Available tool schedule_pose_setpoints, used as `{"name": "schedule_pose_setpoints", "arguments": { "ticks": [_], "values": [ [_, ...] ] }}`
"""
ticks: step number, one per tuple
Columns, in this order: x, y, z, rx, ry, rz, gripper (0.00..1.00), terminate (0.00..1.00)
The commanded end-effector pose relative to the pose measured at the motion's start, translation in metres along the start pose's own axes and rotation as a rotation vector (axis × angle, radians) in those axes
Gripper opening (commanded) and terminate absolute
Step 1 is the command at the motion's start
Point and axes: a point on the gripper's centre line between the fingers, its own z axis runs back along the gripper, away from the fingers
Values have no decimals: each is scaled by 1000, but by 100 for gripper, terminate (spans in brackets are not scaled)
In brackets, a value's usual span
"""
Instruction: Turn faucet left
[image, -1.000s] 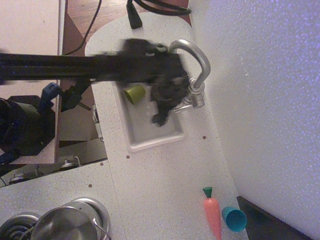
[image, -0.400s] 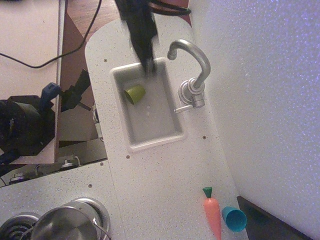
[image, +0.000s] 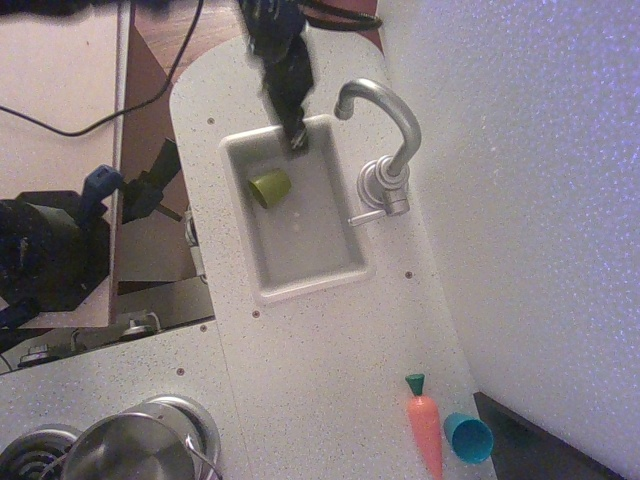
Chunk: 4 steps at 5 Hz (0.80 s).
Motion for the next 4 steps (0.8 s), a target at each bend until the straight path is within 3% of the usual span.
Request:
{"name": "schedule_pose_setpoints", "arguments": {
  "ticks": [1,2,3,4],
  "values": [
    [-13,-21,11,94,-9,-104,100,0],
    [-15,-41,4,227,54,-213,100,0],
    [-18,-46,-2,273,85,-220,100,0],
    [-18,-46,-2,273,85,-220,100,0]
  ]
}}
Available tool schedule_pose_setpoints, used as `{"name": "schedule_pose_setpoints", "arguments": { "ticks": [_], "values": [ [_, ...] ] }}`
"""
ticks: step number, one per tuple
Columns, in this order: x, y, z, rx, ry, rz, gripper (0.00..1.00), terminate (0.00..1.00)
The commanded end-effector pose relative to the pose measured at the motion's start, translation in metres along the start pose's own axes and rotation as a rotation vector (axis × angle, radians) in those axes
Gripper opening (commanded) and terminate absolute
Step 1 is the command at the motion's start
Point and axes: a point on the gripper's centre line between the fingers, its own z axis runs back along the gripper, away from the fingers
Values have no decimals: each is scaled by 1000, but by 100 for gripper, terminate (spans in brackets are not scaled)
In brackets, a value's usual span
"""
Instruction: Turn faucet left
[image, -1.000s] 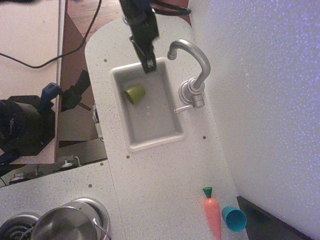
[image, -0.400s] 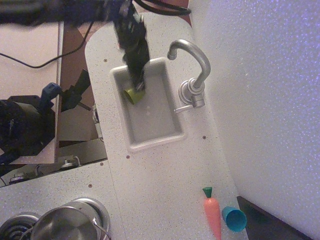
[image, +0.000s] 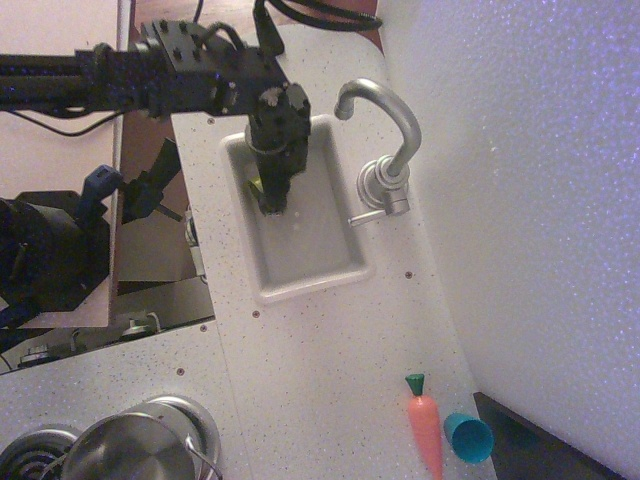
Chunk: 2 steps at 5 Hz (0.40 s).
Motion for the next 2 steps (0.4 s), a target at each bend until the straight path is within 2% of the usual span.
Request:
{"name": "schedule_pose_setpoints", "arguments": {
  "ticks": [1,2],
  "values": [
    [8,-2,19,16,-62,-12,100,0],
    [8,-2,19,16,-62,-12,100,100]
  ]
}}
